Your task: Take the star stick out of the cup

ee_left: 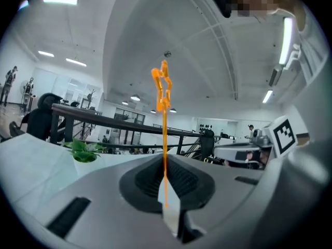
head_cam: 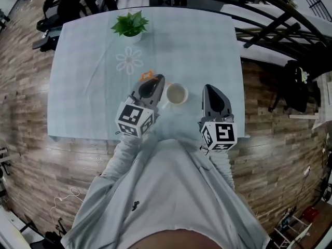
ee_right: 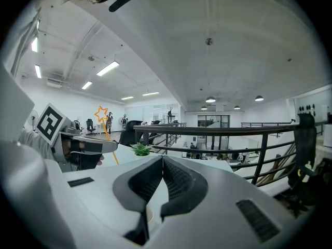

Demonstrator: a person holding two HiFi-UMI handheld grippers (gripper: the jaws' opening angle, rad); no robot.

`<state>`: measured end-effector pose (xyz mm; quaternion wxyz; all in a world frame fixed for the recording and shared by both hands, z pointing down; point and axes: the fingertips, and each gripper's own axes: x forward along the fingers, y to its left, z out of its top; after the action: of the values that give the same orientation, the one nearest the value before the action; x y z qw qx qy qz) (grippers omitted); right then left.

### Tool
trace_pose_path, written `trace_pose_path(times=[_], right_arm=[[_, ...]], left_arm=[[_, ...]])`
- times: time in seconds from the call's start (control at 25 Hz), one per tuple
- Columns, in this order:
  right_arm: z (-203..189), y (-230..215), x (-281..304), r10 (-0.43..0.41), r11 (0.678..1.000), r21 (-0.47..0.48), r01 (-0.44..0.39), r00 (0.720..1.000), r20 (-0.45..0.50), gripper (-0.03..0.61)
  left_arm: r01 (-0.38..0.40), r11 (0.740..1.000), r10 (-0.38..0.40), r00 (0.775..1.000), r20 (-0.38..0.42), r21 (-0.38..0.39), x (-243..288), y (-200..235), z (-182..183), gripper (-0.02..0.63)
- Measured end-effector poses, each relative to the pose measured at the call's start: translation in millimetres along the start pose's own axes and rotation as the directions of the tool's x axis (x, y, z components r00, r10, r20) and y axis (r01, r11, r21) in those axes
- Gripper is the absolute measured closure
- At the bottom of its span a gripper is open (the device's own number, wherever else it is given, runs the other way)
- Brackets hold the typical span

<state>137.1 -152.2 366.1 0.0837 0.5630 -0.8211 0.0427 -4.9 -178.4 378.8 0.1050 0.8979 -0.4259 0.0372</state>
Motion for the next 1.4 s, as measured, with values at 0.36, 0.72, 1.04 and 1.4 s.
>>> trace_pose_path(times=[0.36,0.72,1.04,1.4], right_arm=[[11.4,1.7,-2.9,0.023,0.999,-0.025,-0.023,1.0,0.016,0.563],[9.0,3.5,-9.4,0.04,0.999,-0.036,-0.04,0.999,0.008,0.563],[2.4,3.0,-12.2,0.067,0.997,-0.042,-0.067,0.998,-0.001,0.563],[-2.2,-4.5,-11.5,0.045,0.999,-0.024,-0.045,0.999,0.001,0.563]], left_arm=[[-0.062,0.971,0.056,0.998,0.033,0.231,-28.1,-8.0,33.6,0.586],[-0.173,0.945,0.148,0.983,0.109,0.277,-43.2,-8.7,45.9,0.586],[-0.141,0.95,0.121,0.989,0.086,0.28,-35.2,-11.0,34.4,0.586],[-0.137,0.958,0.125,0.99,0.062,0.252,-28.5,-7.4,28.4,0.586]])
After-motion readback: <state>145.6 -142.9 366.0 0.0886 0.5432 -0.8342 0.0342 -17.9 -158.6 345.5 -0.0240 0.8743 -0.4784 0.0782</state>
